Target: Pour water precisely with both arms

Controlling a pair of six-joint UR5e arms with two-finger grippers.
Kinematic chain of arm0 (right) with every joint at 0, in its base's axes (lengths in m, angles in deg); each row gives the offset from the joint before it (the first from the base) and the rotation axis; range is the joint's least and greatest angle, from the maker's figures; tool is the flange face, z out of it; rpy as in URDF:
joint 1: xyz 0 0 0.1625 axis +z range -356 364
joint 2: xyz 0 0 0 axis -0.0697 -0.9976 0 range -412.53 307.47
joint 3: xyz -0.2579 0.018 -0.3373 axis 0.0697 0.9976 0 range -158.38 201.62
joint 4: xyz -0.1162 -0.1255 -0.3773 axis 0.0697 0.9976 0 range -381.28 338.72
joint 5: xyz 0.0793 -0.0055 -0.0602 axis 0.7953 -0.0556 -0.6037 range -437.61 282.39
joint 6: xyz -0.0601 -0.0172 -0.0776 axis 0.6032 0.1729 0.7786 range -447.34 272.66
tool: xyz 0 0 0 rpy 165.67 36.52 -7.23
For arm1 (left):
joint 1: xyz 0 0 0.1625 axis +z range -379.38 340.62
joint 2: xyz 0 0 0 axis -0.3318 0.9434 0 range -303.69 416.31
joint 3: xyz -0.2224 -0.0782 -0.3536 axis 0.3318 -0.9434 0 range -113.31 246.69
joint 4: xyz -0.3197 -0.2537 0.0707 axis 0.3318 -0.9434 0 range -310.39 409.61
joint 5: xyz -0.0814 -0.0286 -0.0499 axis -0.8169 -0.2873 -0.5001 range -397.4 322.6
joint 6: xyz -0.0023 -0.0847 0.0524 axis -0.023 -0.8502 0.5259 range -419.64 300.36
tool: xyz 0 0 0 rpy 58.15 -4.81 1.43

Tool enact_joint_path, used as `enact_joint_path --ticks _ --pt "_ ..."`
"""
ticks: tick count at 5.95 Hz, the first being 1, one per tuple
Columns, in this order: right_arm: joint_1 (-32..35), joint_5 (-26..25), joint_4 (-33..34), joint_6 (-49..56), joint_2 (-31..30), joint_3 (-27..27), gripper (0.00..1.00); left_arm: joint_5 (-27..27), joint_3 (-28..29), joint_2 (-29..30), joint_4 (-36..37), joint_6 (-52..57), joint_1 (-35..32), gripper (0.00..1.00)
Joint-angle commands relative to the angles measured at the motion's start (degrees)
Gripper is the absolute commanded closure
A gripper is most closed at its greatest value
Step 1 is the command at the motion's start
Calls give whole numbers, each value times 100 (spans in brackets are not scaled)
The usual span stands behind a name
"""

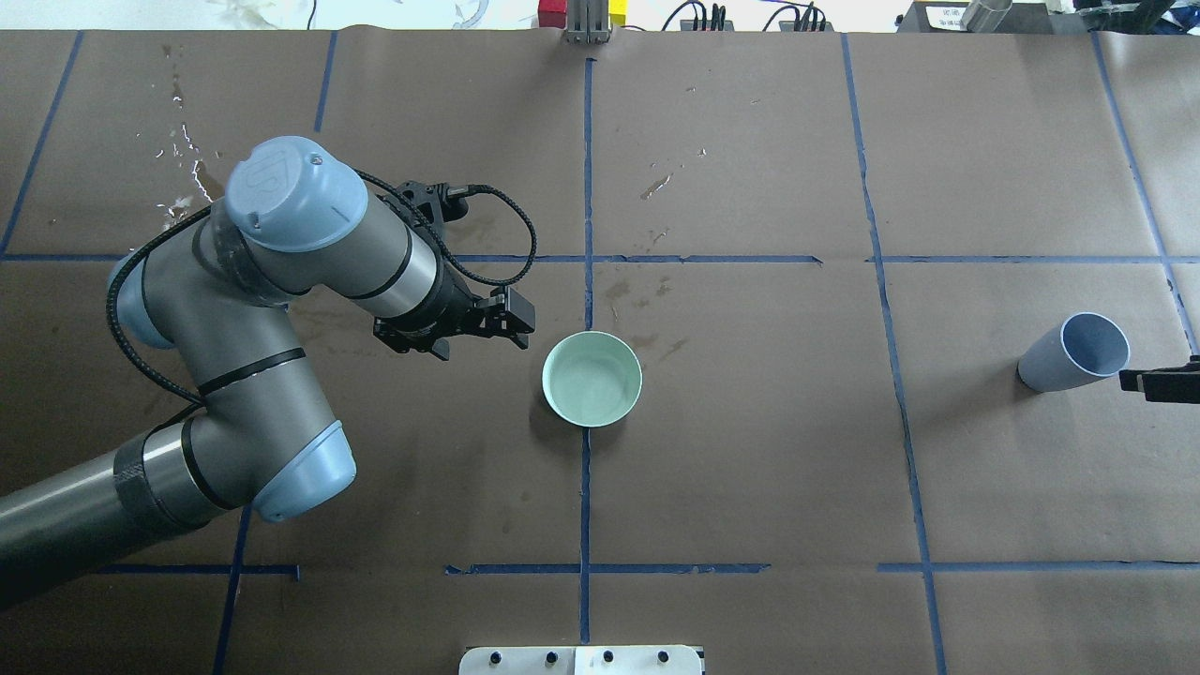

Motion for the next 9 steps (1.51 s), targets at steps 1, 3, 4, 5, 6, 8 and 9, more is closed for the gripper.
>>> enact_joint_path --ticks 1,3,4,5,6,8,9 --pt "-708 -1080 -342 -253 -174 -11 0 8 -124 -64 9 -2 -108 1" --pt "-1634 -2323 -685 -804 -315 -11 1 17 -185 -195 0 -28 -152 1" --pt "-1998 -2827 -686 -859 -350 -11 1 17 -220 -230 0 -28 -178 1" --pt "-2045 -3033 -721 -877 -437 -2 1 17 -229 -239 0 -28 -196 1" --pt "-2132 -3174 -730 -1330 -456 7 3 17 -247 -257 0 -28 -205 1" --pt "-2553 -3832 -721 -1958 -464 42 1 26 -423 -415 0 -28 -249 1" --pt "-2755 -4296 -721 -1958 -517 103 0 17 -432 -424 9 -28 -275 1"
